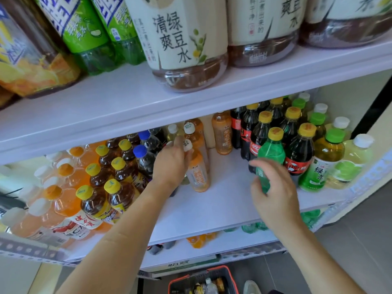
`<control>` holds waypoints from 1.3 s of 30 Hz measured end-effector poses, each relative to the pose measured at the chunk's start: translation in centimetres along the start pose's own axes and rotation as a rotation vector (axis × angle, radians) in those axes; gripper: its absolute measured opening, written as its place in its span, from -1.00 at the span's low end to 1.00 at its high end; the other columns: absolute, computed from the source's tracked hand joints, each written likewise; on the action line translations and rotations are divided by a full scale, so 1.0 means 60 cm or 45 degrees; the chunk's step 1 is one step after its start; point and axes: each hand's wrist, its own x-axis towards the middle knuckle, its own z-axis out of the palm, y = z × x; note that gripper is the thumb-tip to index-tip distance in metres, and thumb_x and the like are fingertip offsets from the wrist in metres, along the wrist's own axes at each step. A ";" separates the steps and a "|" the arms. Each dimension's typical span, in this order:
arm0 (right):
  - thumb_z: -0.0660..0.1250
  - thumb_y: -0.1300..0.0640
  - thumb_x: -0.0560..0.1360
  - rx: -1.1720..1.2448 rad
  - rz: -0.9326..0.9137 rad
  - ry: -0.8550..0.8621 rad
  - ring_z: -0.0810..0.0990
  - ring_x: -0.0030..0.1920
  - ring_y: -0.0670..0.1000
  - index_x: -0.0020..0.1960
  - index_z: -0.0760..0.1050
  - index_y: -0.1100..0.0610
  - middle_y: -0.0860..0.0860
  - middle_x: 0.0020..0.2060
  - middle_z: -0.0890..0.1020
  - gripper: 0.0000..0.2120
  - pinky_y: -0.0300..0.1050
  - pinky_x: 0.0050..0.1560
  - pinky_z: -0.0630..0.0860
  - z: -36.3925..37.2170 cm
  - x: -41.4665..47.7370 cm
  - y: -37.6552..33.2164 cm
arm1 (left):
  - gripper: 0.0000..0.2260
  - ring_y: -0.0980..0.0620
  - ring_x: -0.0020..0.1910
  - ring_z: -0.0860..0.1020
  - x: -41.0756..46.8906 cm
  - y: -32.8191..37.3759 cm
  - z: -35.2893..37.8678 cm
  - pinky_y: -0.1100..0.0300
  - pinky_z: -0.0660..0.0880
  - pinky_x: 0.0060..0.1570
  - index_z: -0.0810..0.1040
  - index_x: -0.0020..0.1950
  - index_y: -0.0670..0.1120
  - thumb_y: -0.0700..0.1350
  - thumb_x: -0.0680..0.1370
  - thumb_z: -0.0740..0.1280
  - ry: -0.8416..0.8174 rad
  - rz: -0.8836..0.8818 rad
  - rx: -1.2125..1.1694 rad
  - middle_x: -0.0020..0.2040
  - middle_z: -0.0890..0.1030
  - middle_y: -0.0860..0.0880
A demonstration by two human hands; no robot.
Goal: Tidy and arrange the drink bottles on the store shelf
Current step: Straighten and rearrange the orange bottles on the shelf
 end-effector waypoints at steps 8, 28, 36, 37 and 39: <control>0.40 0.25 0.44 -0.461 -0.004 -0.194 0.21 0.49 0.25 0.50 0.24 0.25 0.21 0.50 0.24 -0.32 0.13 0.49 0.21 -0.030 0.086 0.019 | -0.60 -0.21 0.00 0.56 0.012 0.015 -0.001 0.02 0.44 -0.22 0.41 0.32 -0.18 0.01 0.58 0.32 -0.017 -0.088 0.187 0.04 0.60 -0.18; 0.49 0.24 0.40 -0.455 -0.017 0.028 0.51 0.07 0.24 0.49 0.28 0.18 0.19 0.15 0.55 -0.28 0.09 0.09 0.46 -0.007 0.083 0.068 | -0.66 -0.22 0.29 0.45 0.227 0.168 0.081 -0.04 0.44 0.19 0.46 0.32 -0.12 -0.20 0.54 0.29 -0.364 0.100 0.365 0.23 0.52 -0.20; 0.40 0.26 0.46 -0.345 0.029 0.076 0.43 0.24 0.23 0.49 0.27 0.14 0.22 0.29 0.40 -0.36 0.08 0.23 0.43 -0.025 0.062 0.054 | -0.82 -0.21 -0.06 0.54 0.097 0.151 0.035 0.15 0.32 -0.20 0.55 0.12 -0.03 -0.11 0.52 0.38 -0.433 0.239 0.005 -0.04 0.40 -0.08; 0.38 0.27 0.46 -0.309 0.011 0.121 0.41 0.26 0.21 0.48 0.27 0.15 0.22 0.29 0.39 -0.37 0.07 0.24 0.44 -0.032 0.052 0.049 | -0.84 -0.20 -0.09 0.54 0.074 0.146 0.021 0.14 0.34 -0.20 0.55 0.11 -0.04 -0.11 0.54 0.37 -0.385 0.253 -0.064 -0.03 0.42 -0.09; 0.38 0.27 0.46 -0.189 -0.020 0.185 0.42 0.26 0.16 0.44 0.29 0.17 0.18 0.27 0.41 -0.42 0.02 0.23 0.44 -0.039 0.026 0.044 | -0.87 -0.15 -0.14 0.55 0.031 0.136 -0.015 0.09 0.42 -0.20 0.54 0.08 -0.05 -0.06 0.56 0.36 -0.254 0.281 -0.223 -0.03 0.52 -0.11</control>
